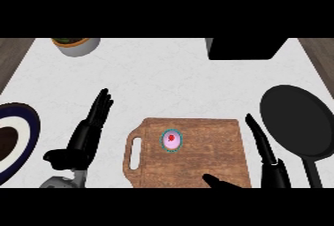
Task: Pick the cupcake from the cutting board and place it in the pan
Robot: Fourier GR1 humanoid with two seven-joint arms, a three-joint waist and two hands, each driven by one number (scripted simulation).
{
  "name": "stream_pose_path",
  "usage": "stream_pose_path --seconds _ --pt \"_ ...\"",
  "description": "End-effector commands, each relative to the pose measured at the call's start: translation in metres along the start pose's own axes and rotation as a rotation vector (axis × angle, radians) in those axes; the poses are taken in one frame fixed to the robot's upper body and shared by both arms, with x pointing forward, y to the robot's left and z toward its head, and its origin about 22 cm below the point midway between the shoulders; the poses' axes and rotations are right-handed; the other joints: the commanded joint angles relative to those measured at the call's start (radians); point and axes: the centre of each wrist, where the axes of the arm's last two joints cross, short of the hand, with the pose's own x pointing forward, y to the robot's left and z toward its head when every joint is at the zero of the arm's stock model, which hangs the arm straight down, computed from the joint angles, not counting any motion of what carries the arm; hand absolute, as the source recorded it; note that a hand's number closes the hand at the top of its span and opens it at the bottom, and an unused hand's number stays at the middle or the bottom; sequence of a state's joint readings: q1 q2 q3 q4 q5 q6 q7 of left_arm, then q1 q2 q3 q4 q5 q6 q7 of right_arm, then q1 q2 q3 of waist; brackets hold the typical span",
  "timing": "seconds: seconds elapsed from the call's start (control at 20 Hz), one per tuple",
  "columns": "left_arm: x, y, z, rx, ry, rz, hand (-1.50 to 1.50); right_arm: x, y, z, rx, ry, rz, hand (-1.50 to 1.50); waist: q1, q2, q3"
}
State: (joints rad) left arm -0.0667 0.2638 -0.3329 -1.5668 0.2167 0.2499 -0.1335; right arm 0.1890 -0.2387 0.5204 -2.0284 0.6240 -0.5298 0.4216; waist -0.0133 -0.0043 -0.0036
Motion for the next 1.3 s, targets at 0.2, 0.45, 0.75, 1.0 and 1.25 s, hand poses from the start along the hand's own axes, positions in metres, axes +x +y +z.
stream_pose_path --seconds 0.2,0.45,0.75,1.0,1.25 --pt "-0.005 -0.002 -0.004 -0.022 -0.019 0.007 0.00 0.042 0.023 -0.026 0.212 0.154 0.250 -1.50 0.028 0.007 0.001" --pt "0.001 -0.018 0.001 -0.027 -0.018 0.013 0.00 0.058 0.066 -0.034 0.386 0.236 0.448 -1.50 0.037 0.006 0.002" --pt "0.000 -0.016 0.003 -0.011 -0.005 0.015 0.00 0.065 0.101 -0.054 0.487 0.315 0.588 -1.50 0.024 0.005 0.003" --pt "-0.013 0.003 -0.005 -0.011 -0.012 0.008 0.00 0.063 0.115 -0.051 0.507 0.359 0.558 -1.50 0.017 0.005 0.003" --pt "-0.012 0.003 -0.010 -0.017 0.004 0.009 0.00 0.067 0.121 -0.054 0.497 0.365 0.553 -1.50 0.017 0.004 0.003"
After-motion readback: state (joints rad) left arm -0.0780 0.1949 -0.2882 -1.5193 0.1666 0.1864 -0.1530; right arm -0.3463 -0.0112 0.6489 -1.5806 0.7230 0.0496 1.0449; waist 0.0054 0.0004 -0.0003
